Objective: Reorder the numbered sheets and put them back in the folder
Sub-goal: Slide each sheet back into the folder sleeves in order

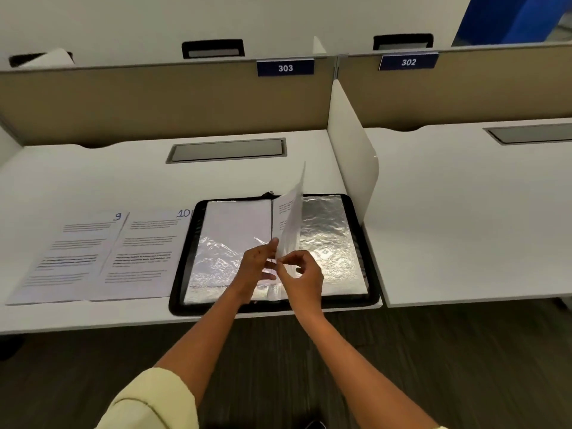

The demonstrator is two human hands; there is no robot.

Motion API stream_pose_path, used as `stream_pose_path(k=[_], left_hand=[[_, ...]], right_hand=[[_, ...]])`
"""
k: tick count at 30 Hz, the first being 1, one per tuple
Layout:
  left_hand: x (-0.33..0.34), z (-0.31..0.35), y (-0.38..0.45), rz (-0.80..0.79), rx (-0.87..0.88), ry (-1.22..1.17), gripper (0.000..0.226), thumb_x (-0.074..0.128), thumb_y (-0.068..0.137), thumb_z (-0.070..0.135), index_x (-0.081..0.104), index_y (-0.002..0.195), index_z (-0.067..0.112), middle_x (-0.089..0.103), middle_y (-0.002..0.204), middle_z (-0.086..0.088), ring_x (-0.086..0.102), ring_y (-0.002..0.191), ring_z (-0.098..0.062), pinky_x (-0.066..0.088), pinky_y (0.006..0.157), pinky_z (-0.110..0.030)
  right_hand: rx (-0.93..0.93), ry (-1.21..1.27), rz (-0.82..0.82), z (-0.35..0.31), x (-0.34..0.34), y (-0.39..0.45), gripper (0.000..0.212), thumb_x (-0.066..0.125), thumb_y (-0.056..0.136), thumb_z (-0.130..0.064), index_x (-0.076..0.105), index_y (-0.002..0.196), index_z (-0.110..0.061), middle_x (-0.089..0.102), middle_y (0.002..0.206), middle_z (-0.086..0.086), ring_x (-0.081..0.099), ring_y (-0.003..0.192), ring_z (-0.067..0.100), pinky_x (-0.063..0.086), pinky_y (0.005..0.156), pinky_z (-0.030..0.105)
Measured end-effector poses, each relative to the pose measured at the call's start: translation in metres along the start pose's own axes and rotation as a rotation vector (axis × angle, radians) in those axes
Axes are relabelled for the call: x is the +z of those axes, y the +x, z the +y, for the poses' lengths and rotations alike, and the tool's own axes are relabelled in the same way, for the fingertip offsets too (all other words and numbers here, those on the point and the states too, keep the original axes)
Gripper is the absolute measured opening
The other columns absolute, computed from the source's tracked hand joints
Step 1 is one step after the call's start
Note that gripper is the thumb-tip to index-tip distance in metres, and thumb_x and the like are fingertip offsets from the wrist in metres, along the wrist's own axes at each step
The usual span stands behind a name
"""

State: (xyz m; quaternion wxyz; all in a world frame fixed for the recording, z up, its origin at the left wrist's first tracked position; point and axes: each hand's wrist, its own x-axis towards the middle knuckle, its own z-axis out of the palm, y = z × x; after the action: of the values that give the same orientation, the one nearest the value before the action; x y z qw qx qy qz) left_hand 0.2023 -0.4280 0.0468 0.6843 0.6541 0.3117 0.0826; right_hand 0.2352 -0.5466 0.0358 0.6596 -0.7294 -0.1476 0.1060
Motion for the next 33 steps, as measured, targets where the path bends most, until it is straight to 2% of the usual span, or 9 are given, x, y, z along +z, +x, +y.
stream_pose_path(k=[4, 8, 10, 13, 17, 20, 25, 30, 33], left_hand=[[-0.036, 0.016, -0.005, 0.066, 0.082, -0.041, 0.034, 0.065, 0.092, 0.037, 0.069, 0.087, 0.004, 0.071, 0.084, -0.011, 0.069, 0.079, -0.024, 0.056, 0.065, -0.029], [-0.081, 0.0, -0.005, 0.189, 0.103, 0.056, 0.031, 0.068, 0.091, 0.019, 0.064, 0.093, -0.011, 0.064, 0.089, -0.03, 0.065, 0.079, -0.034, 0.053, 0.072, -0.035], [-0.104, -0.01, -0.007, 0.255, 0.093, 0.076, 0.032, 0.069, 0.09, 0.018, 0.063, 0.091, -0.013, 0.062, 0.084, -0.031, 0.062, 0.072, -0.026, 0.052, 0.07, -0.033], [-0.135, -0.021, -0.01, 0.335, 0.076, 0.094, 0.027, 0.072, 0.089, 0.019, 0.067, 0.087, -0.008, 0.066, 0.072, -0.013, 0.062, 0.066, -0.017, 0.052, 0.059, -0.024], [-0.171, -0.041, -0.012, 0.388, 0.0, 0.106, 0.018, 0.078, 0.083, 0.016, 0.072, 0.095, 0.004, 0.073, 0.083, -0.009, 0.066, 0.067, -0.018, 0.052, 0.055, -0.024], [-0.192, -0.056, -0.015, 0.377, -0.07, 0.141, 0.017, 0.08, 0.079, 0.008, 0.071, 0.094, 0.005, 0.072, 0.086, -0.012, 0.064, 0.066, -0.018, 0.054, 0.058, -0.026], [-0.22, -0.081, -0.017, 0.3, -0.151, 0.24, 0.023, 0.079, 0.076, 0.002, 0.067, 0.092, 0.012, 0.07, 0.092, -0.013, 0.066, 0.08, -0.023, 0.058, 0.063, -0.03], [-0.25, -0.101, -0.022, 0.244, -0.12, 0.33, 0.022, 0.077, 0.081, 0.01, 0.063, 0.096, 0.019, 0.069, 0.091, -0.006, 0.066, 0.082, -0.018, 0.058, 0.084, -0.039], [-0.276, -0.11, -0.027, 0.282, -0.077, 0.401, 0.016, 0.073, 0.087, 0.018, 0.062, 0.098, 0.021, 0.071, 0.094, -0.005, 0.067, 0.09, -0.02, 0.054, 0.088, -0.035]], right_hand=[[-0.071, -0.053, -0.112, -0.01, 0.035, -0.015, 0.012, 0.077, 0.088, -0.024, 0.065, 0.092, -0.024, 0.067, 0.089, -0.019, 0.062, 0.094, -0.003, 0.042, 0.092, 0.005], [-0.115, -0.105, -0.201, -0.015, 0.069, -0.026, 0.014, 0.078, 0.087, -0.025, 0.068, 0.096, -0.023, 0.069, 0.093, -0.016, 0.064, 0.095, 0.001, 0.043, 0.092, 0.007], [-0.12, -0.147, -0.228, -0.016, 0.086, -0.033, 0.019, 0.076, 0.088, -0.032, 0.065, 0.102, -0.026, 0.067, 0.099, -0.016, 0.063, 0.099, 0.004, 0.044, 0.093, 0.01], [-0.037, -0.289, -0.184, -0.006, 0.105, -0.039, 0.03, 0.068, 0.094, -0.036, 0.058, 0.121, -0.028, 0.061, 0.122, -0.008, 0.054, 0.117, 0.011, 0.044, 0.104, 0.029], [0.126, -0.634, -0.253, 0.019, 0.117, -0.038, 0.054, 0.057, 0.098, -0.042, 0.041, 0.147, -0.023, 0.036, 0.156, 0.004, 0.033, 0.143, 0.023, 0.029, 0.119, 0.04], [0.204, -0.822, -0.344, 0.036, 0.118, -0.039, 0.062, 0.051, 0.1, -0.046, 0.032, 0.154, -0.023, 0.021, 0.164, 0.007, 0.021, 0.151, 0.027, 0.022, 0.122, 0.042], [0.201, -1.024, -0.431, 0.054, 0.126, -0.053, 0.06, 0.047, 0.1, -0.054, 0.034, 0.153, -0.03, 0.017, 0.165, 0.007, 0.016, 0.152, 0.028, 0.021, 0.121, 0.05], [0.228, -1.114, -0.358, 0.052, 0.142, -0.065, 0.055, 0.042, 0.1, -0.056, 0.039, 0.15, -0.032, 0.02, 0.165, 0.004, 0.016, 0.152, 0.028, 0.015, 0.122, 0.055], [0.205, -1.134, -0.275, 0.047, 0.157, -0.069, 0.052, 0.04, 0.1, -0.057, 0.047, 0.144, -0.031, 0.029, 0.161, 0.003, 0.025, 0.148, 0.028, 0.016, 0.12, 0.058]])
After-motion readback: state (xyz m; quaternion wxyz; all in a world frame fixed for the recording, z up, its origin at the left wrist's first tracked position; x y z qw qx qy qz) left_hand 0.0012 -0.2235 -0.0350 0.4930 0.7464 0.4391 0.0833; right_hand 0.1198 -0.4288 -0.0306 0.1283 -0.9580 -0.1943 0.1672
